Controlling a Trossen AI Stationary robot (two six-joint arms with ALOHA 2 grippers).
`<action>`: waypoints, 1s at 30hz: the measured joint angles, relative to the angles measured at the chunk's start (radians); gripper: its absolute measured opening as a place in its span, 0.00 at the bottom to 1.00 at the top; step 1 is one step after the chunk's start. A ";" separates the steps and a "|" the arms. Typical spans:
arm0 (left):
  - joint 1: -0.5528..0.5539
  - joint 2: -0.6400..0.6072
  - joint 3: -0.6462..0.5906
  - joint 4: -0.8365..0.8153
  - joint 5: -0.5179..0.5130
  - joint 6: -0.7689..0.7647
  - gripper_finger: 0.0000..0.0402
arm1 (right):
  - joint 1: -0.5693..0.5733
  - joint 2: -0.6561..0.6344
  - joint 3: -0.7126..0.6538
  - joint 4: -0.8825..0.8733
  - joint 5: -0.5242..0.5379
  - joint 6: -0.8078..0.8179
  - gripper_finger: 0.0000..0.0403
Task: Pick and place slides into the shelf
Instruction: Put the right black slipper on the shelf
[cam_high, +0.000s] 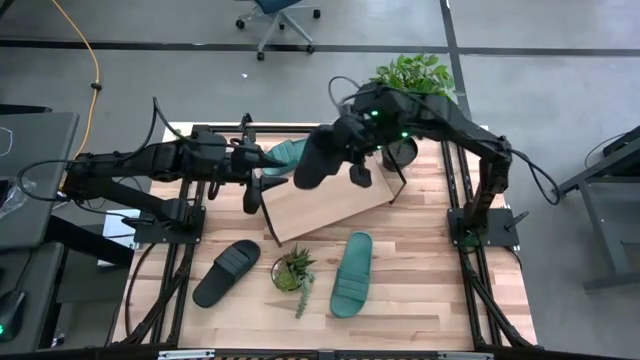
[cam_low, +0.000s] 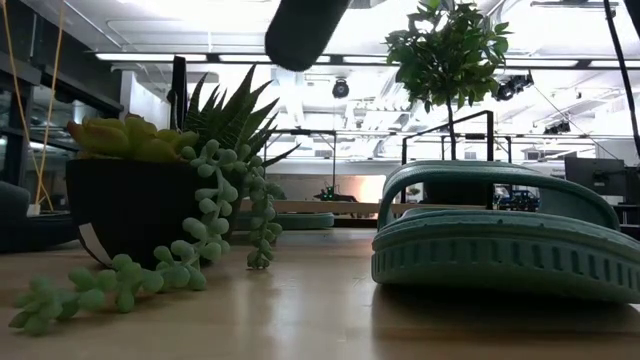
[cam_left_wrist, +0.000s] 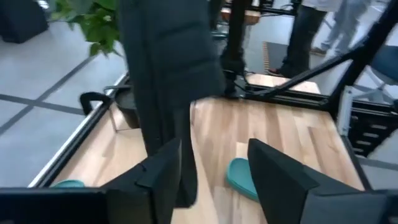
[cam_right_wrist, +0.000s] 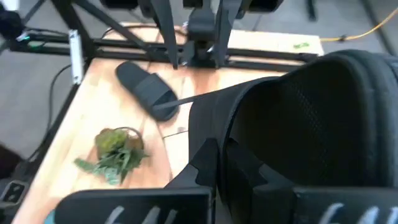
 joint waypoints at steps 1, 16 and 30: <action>0.006 -0.003 0.000 0.006 -0.009 0.003 0.47 | -0.001 -0.013 0.000 0.005 0.020 0.000 0.00; 0.151 -0.058 -0.001 0.182 -0.068 0.116 0.52 | 0.046 -0.179 0.000 0.189 0.176 0.050 0.00; 0.165 -0.059 0.000 0.294 -0.008 0.103 0.52 | 0.097 -0.179 0.000 0.301 0.247 0.005 0.00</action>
